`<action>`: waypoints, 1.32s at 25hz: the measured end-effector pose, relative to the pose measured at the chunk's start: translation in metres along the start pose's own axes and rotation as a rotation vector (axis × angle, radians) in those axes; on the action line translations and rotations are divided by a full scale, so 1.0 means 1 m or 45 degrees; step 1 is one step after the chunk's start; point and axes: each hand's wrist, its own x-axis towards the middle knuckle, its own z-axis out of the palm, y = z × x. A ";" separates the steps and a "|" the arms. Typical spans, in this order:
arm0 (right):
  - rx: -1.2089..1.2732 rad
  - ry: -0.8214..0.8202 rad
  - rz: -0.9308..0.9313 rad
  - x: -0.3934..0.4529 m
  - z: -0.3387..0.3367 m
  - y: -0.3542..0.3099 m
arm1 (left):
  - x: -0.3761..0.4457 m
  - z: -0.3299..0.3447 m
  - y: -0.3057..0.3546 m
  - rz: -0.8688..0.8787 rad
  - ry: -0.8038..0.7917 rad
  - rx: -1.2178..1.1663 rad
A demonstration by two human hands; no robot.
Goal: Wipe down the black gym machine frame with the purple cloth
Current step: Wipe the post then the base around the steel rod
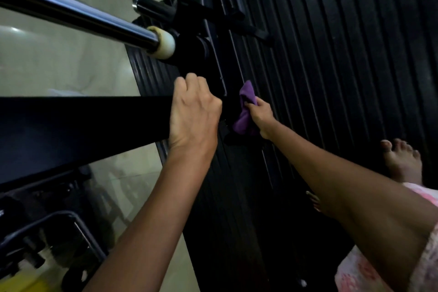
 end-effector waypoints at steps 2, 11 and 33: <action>-0.048 -0.072 -0.042 -0.025 0.001 -0.014 | 0.001 -0.006 -0.002 0.018 -0.026 -0.073; -0.214 -0.415 -0.288 -0.187 -0.048 -0.112 | -0.015 -0.054 -0.013 -0.636 -0.189 -1.985; -1.479 0.424 -1.215 -0.616 -0.343 -0.431 | -0.135 -0.478 -0.211 0.687 0.831 -2.203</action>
